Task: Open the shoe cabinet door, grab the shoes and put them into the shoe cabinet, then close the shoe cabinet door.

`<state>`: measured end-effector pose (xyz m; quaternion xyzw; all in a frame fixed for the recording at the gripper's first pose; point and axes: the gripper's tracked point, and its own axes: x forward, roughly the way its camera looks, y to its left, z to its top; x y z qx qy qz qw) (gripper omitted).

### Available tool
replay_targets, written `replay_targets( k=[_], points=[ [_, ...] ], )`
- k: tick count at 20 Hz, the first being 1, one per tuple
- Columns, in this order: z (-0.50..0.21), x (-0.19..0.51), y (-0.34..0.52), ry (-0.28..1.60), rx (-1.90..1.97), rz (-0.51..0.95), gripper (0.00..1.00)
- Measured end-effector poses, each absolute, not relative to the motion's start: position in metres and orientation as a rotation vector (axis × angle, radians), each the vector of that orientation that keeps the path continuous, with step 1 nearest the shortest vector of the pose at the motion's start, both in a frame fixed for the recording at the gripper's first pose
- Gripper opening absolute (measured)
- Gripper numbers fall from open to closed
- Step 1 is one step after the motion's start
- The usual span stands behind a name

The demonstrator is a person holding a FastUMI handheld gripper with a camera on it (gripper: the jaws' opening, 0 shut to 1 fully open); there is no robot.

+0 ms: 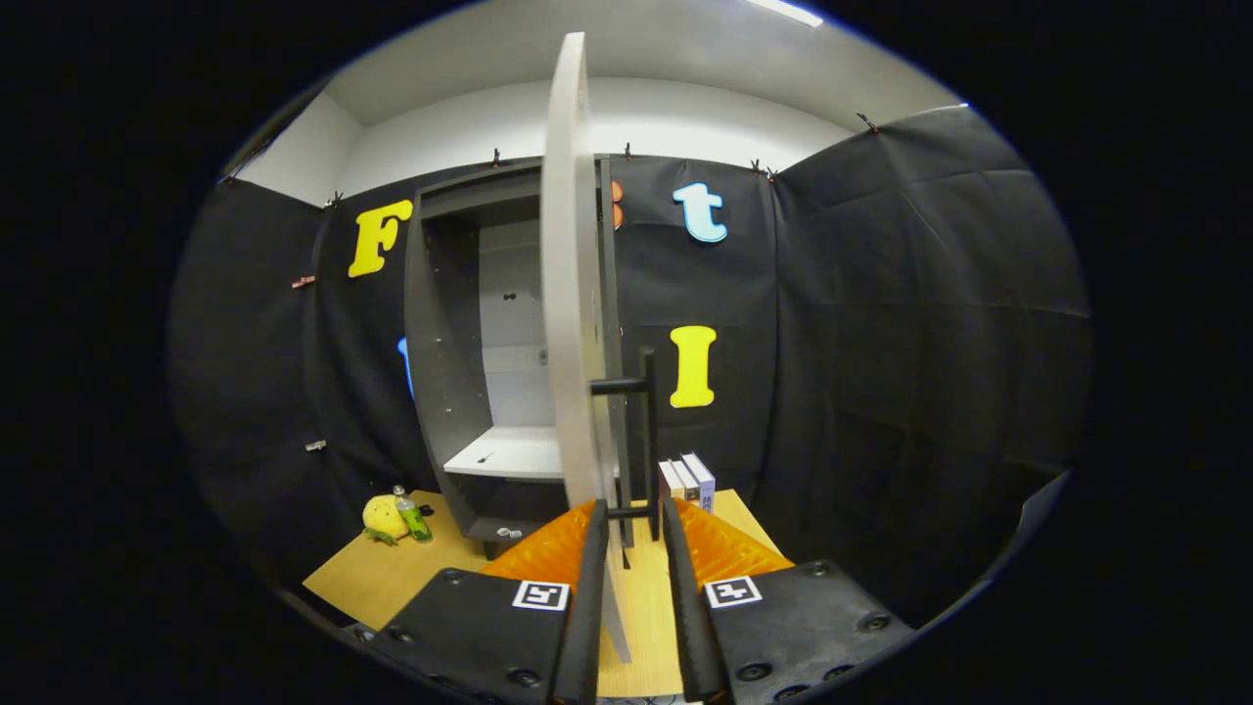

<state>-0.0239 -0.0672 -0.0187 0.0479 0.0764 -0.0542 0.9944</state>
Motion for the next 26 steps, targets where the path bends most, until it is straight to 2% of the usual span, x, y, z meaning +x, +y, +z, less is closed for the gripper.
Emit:
replay_targets(
  k=[2, 5, 17, 21, 22, 25, 26],
  points=[
    [-0.032, -0.033, -0.046, 0.189, 0.108, -0.084, 0.54],
    [-0.066, -0.041, -0.012, 0.273, 0.165, -0.053, 0.98],
    [-0.303, 0.001, 0.123, 0.693, 0.215, 0.090, 0.99],
    [-0.376, 0.014, 0.134, 0.763, 0.198, 0.068, 0.97],
    [-0.396, 0.017, 0.136, 0.791, 0.196, 0.061, 0.96],
    [-0.438, 0.027, 0.138, 0.833, 0.199, 0.030, 0.80],
    [-0.449, 0.033, 0.136, 0.836, 0.194, 0.014, 0.81]
  ],
)
